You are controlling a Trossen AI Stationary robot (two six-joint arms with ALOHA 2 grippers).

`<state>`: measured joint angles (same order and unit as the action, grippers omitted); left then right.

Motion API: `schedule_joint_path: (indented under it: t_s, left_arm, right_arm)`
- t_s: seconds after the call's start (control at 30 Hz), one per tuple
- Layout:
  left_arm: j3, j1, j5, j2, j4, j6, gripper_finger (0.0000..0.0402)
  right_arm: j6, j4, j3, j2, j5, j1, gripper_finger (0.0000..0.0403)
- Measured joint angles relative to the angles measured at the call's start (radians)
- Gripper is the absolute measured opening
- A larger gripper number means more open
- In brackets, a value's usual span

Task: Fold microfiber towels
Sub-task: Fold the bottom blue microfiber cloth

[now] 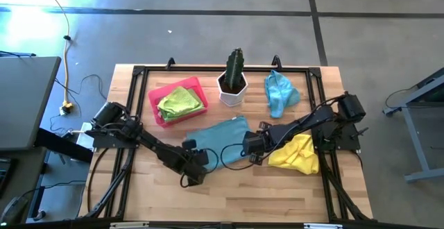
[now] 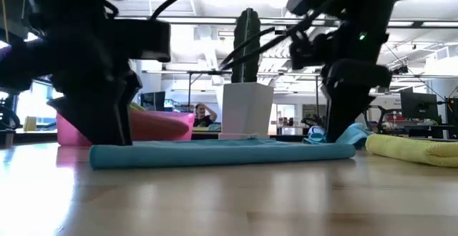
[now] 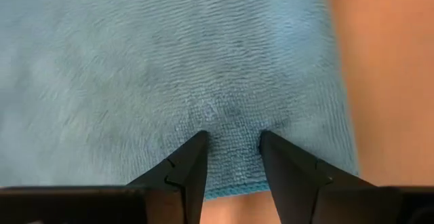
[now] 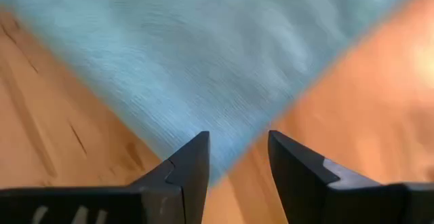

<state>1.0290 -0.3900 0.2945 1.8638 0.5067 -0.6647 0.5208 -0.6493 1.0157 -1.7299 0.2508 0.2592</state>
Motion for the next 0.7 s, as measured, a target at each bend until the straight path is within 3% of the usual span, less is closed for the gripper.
schedule_joint_path:
  t_s: [0.1, 0.3, 0.53, 0.7]
  left_arm:
    - [0.0, -0.023, -0.06, 0.002, -0.081, -0.005, 0.013]
    - [-0.002, -0.05, -0.075, 0.005, -0.168, -0.01, 0.0131]
    - [-0.003, -0.051, -0.064, 0.005, -0.171, -0.013, 0.0131]
    - [-0.003, -0.051, -0.057, 0.006, -0.174, -0.014, 0.0131]
  right_arm:
    - [0.041, -0.074, 0.0, 0.054, 0.042, 0.023, 0.0142]
    - [0.172, -0.187, 0.0, 0.156, 0.125, 0.081, 0.0142]
    - [0.36, -0.047, -0.115, 0.214, 0.214, 0.182, 0.0142]
    - [0.542, 0.009, -0.165, 0.213, 0.203, 0.212, 0.0142]
